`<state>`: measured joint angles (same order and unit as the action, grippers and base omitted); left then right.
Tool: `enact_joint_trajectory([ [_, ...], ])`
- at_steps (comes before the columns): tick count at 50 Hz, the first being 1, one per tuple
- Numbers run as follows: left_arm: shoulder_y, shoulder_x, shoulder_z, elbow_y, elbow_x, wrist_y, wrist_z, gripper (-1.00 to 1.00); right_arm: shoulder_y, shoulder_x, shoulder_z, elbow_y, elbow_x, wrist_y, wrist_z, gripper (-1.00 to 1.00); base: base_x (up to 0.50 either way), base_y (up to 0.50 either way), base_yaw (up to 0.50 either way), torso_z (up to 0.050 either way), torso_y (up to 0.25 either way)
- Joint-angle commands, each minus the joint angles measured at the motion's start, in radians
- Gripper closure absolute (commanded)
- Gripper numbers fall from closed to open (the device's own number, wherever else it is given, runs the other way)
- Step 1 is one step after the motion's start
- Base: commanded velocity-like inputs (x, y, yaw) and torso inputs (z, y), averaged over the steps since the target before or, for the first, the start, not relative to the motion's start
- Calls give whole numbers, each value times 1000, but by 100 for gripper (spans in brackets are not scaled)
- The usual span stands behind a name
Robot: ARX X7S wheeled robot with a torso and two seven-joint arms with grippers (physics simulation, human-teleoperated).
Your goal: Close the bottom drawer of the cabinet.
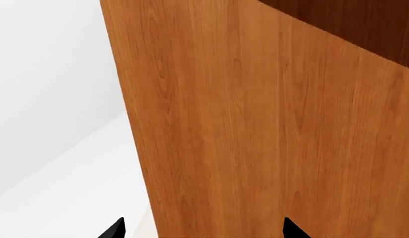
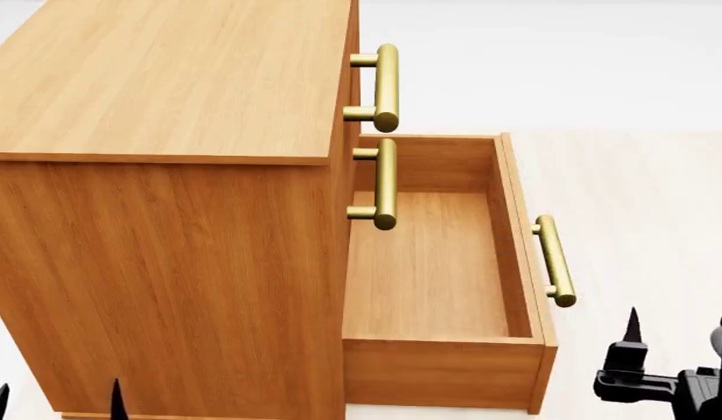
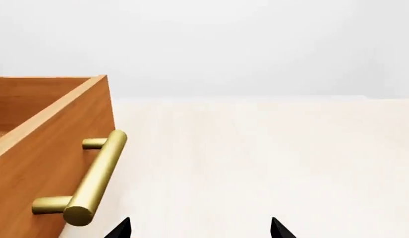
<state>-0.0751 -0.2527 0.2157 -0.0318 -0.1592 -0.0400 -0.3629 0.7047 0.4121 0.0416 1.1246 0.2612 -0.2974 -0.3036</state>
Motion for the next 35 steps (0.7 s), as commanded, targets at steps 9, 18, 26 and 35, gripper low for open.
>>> enact_joint_trajectory([
  [9,17,10,5,10,-14,51,39,-100,30,-60,61,183,-77,-96,-169,-100,0,0,0,0,0],
  [18,18,8,8,9,-16,54,36,-100,31,-81,90,183,-123,-102,-192,-100,0,0,0,0,0],
  [26,19,4,11,16,-19,51,32,-100,34,-98,110,183,-151,-109,-223,-100,0,0,0,0,0],
  [35,18,-2,12,29,-23,43,26,-100,7,-116,159,184,-179,-115,-237,-100,0,0,0,0,0],
])
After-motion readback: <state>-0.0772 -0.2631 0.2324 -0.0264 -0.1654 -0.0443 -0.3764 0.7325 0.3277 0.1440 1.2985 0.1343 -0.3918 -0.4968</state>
